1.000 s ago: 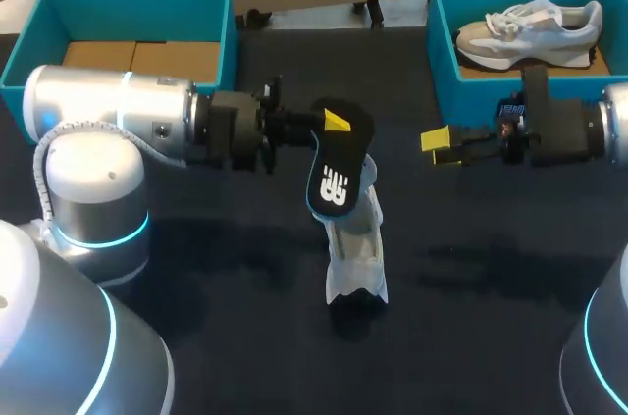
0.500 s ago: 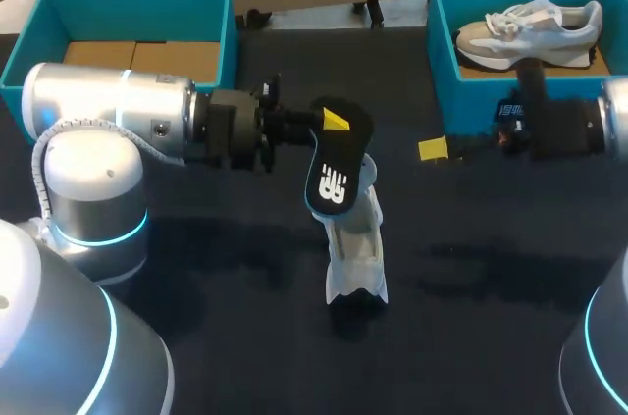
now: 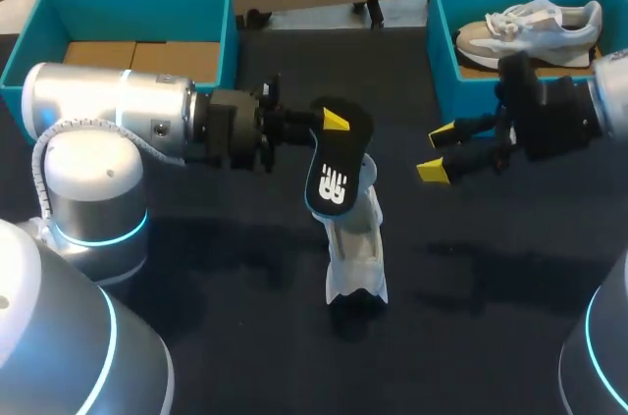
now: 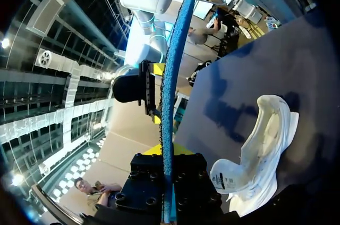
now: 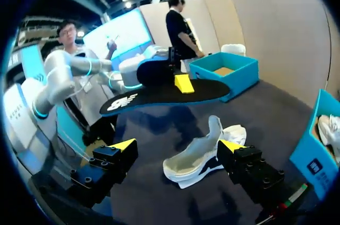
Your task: Take the shoe out of the shoebox, open the shoe tongue, remove and reinsert the insole, then place the shoe into the shoebox
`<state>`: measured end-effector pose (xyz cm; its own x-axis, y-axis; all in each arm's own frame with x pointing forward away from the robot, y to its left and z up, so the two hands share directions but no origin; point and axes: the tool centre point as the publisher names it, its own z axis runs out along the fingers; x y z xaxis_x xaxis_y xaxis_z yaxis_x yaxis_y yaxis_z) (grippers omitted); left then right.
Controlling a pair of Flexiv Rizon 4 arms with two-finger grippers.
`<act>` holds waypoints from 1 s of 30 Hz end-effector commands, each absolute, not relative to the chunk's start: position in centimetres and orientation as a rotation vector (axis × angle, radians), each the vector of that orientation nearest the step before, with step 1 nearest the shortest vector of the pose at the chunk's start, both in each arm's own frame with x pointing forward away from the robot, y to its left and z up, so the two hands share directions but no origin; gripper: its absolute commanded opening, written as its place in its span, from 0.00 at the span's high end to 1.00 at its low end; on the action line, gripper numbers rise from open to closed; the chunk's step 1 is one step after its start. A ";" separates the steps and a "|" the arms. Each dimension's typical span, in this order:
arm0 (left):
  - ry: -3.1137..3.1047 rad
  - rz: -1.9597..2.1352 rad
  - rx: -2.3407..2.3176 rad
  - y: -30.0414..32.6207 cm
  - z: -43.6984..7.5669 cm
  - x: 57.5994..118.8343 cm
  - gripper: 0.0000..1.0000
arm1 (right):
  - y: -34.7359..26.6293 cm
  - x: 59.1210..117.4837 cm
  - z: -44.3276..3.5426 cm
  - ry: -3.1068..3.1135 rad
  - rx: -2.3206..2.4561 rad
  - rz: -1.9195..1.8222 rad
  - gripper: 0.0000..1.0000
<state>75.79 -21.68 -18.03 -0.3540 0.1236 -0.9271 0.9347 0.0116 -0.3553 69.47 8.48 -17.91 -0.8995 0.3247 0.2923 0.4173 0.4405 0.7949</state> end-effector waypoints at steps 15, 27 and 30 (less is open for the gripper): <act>1.638 -1.765 0.977 -21.5 -16.6 72.7 1.00 | 8.1 70.3 -20.3 -3.016 -0.411 -1.343 0.00; 1.696 -2.003 0.833 -20.6 -17.2 69.6 1.00 | 9.0 69.8 -23.7 -3.066 -0.288 -1.290 0.00; 1.709 -2.048 0.814 -20.6 -17.7 69.1 1.00 | 9.3 69.6 -24.4 -3.069 -0.260 -1.312 0.00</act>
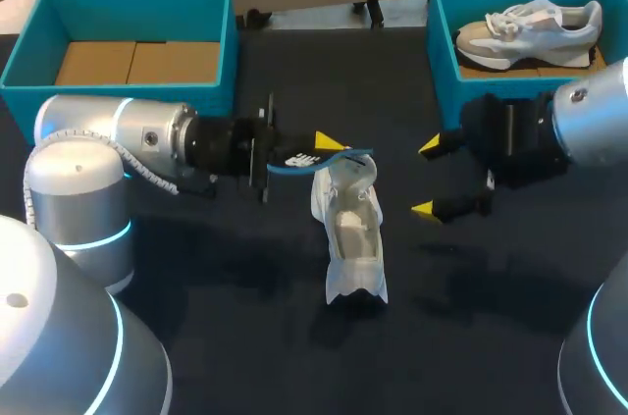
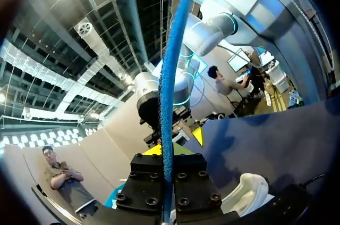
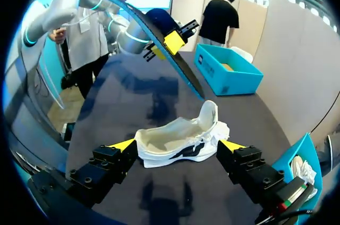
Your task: Take the shoe out of the shoebox, open the shoe tongue, remove and reinsert the insole, then place the shoe into the shoebox
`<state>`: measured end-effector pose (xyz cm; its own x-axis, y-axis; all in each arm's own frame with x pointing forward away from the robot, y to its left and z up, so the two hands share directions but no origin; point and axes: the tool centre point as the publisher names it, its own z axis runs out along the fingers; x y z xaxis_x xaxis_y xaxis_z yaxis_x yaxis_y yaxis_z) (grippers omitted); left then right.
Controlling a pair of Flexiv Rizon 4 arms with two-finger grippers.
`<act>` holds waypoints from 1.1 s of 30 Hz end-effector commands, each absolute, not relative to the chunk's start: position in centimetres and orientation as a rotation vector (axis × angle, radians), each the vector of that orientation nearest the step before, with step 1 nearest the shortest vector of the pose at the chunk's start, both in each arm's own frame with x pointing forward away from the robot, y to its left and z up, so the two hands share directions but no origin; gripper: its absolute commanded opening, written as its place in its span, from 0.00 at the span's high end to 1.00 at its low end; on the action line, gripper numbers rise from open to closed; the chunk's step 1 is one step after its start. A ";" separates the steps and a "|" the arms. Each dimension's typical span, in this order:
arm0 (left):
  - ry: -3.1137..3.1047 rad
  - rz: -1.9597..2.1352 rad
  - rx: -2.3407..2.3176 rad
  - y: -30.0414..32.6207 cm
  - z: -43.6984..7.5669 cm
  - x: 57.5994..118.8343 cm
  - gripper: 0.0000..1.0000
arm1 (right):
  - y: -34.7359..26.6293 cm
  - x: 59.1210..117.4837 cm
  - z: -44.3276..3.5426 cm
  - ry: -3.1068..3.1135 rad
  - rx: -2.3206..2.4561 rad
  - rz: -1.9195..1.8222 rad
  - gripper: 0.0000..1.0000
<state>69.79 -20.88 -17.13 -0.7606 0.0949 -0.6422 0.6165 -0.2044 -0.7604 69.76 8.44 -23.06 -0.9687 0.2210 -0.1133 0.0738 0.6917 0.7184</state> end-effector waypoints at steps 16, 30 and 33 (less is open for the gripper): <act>1.802 -2.155 0.748 -21.5 -21.0 66.5 1.00 | 10.5 69.1 -29.1 2.829 0.260 1.015 0.00; 1.804 -2.151 0.747 -21.5 -21.1 66.5 1.00 | 10.4 69.0 -29.2 2.821 0.294 1.017 0.00; 1.804 -2.151 0.747 -21.5 -21.1 66.5 1.00 | 10.4 69.0 -29.2 2.821 0.294 1.017 0.00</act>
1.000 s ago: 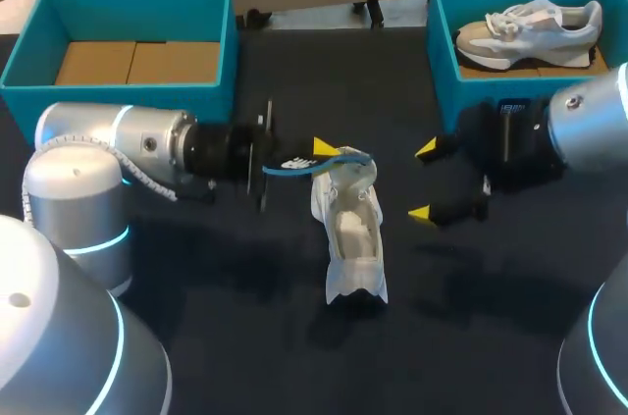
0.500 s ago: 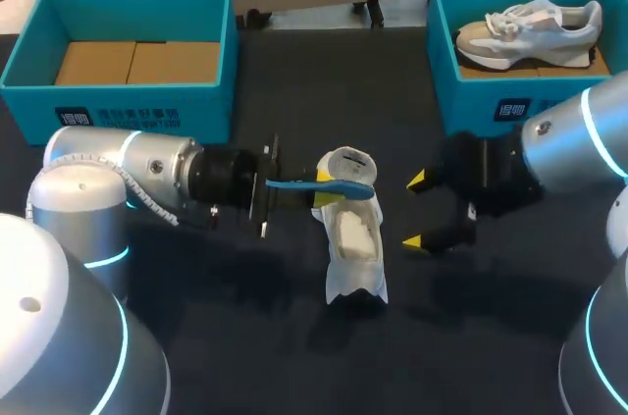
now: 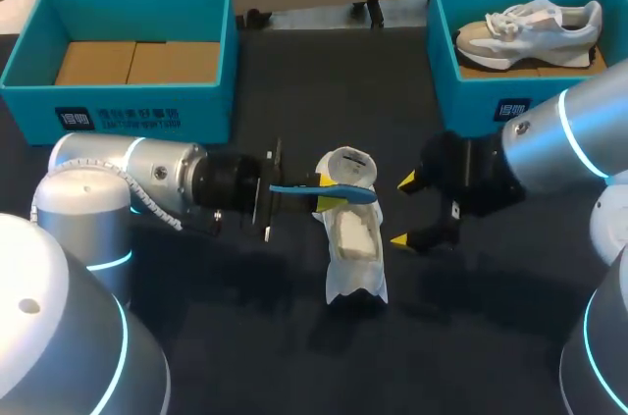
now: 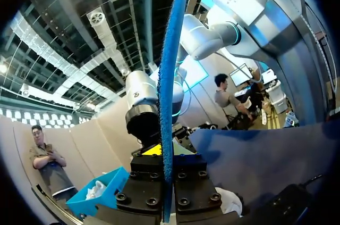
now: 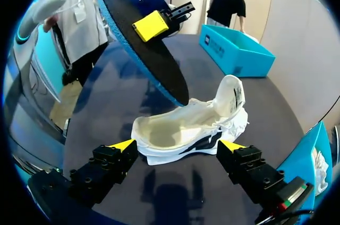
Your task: Take the shoe out of the shoebox, open the shoe tongue, remove and reinsert the insole, then place the shoe into the shoebox
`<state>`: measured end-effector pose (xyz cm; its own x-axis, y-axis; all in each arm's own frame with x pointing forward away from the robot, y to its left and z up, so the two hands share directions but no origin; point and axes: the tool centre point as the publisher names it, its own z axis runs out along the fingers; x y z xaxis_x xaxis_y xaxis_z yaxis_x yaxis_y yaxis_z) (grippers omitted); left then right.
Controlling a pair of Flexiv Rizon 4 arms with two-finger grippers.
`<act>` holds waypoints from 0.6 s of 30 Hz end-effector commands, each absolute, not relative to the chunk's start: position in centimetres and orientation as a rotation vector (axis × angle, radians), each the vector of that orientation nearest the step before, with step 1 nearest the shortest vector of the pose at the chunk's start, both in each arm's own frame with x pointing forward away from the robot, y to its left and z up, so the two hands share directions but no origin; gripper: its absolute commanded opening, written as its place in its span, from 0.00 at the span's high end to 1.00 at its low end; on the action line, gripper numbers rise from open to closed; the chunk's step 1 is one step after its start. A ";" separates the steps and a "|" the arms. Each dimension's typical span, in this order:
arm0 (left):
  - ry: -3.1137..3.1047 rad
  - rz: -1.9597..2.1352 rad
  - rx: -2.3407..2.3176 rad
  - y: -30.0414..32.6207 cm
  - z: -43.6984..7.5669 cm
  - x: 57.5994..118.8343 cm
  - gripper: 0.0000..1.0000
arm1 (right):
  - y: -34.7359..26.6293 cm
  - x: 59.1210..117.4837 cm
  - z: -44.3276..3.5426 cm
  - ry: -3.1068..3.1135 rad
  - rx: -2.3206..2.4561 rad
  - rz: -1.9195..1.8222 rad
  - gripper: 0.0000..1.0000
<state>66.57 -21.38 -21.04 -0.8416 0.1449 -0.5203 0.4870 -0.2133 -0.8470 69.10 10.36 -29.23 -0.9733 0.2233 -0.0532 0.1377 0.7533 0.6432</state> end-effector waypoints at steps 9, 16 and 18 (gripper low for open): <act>1.855 -2.125 0.764 -21.0 -21.0 65.4 1.00 | 10.0 69.3 -30.3 2.731 0.033 0.761 0.00; 1.874 -2.089 0.762 -20.2 -21.3 64.6 1.00 | 9.8 70.0 -31.9 2.737 -0.003 0.736 0.00; 1.877 -2.083 0.753 -20.1 -21.7 64.7 1.00 | 9.8 70.3 -32.3 2.744 -0.007 0.732 0.00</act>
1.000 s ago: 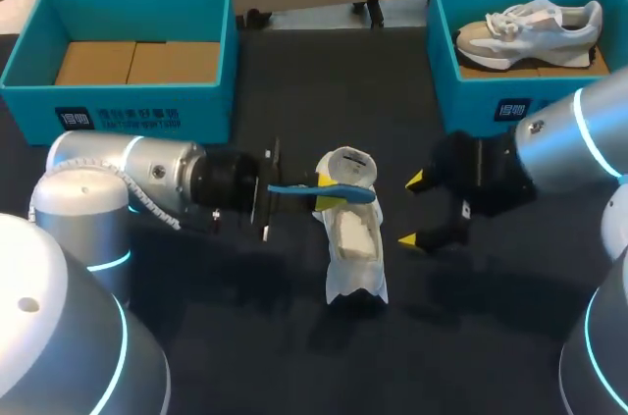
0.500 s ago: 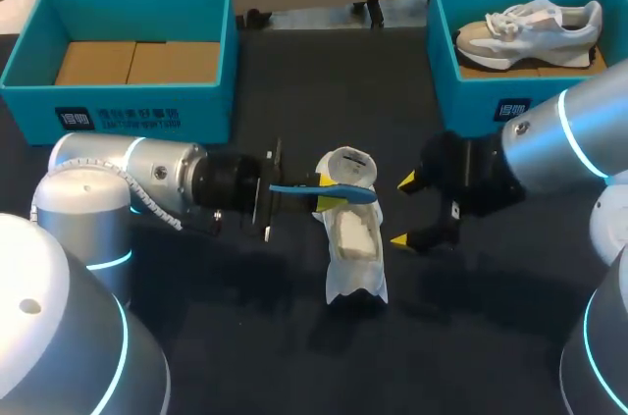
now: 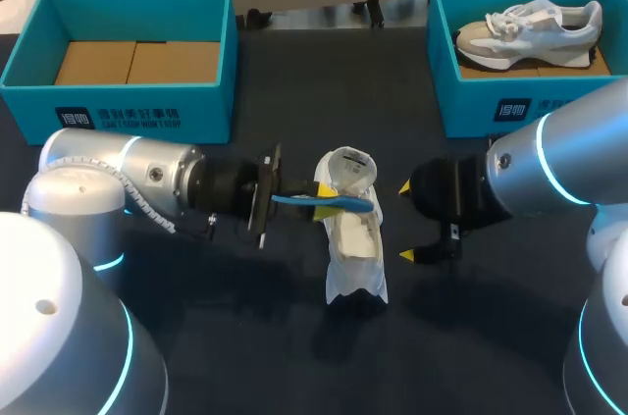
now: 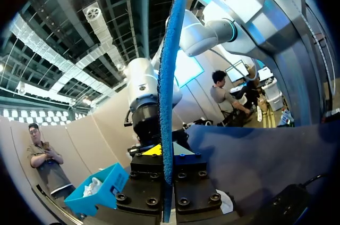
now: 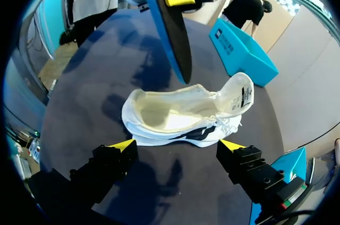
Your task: Take the shoe out of the shoebox, open the shoe tongue, remove and reinsert the insole, then place the shoe into the shoebox
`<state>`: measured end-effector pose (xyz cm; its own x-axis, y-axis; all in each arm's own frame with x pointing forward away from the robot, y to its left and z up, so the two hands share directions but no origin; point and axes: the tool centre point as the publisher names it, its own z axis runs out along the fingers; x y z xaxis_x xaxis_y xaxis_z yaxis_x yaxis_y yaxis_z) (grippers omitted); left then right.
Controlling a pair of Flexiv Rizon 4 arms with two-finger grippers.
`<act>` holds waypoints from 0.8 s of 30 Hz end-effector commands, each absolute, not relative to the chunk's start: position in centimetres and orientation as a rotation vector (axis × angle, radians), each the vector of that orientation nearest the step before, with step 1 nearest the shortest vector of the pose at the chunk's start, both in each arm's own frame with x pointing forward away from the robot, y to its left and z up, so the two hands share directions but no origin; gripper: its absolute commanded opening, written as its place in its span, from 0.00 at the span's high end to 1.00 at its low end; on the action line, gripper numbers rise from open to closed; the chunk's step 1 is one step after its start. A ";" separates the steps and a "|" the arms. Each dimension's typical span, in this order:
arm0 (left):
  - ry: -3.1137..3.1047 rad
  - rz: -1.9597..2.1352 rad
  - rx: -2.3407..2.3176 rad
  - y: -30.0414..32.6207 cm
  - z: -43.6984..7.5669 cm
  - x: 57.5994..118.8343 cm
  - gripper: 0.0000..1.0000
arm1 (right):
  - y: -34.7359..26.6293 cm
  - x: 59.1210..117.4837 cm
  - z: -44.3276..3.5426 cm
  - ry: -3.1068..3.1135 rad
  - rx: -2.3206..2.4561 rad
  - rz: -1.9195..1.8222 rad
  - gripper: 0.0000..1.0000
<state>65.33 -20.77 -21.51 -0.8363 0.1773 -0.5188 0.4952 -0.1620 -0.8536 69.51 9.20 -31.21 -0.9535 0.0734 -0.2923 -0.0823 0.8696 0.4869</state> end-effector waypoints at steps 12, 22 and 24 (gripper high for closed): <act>1.910 -2.047 0.740 -20.1 -23.6 64.5 1.00 | 9.6 70.9 -33.7 2.759 -0.041 0.737 0.00; 1.912 -2.044 0.714 -20.4 -24.6 64.7 1.00 | 10.6 71.3 -34.6 2.768 -0.069 0.768 0.00; 1.912 -2.046 0.709 -20.4 -24.7 64.9 1.00 | 10.7 71.4 -34.6 2.768 -0.091 0.779 0.00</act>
<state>64.81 -20.11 -24.45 -0.8492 0.1447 -0.5079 0.4973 -0.1045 -0.8612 71.07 10.44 -34.13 -0.9623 0.0170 -0.2713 -0.1242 0.8604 0.4943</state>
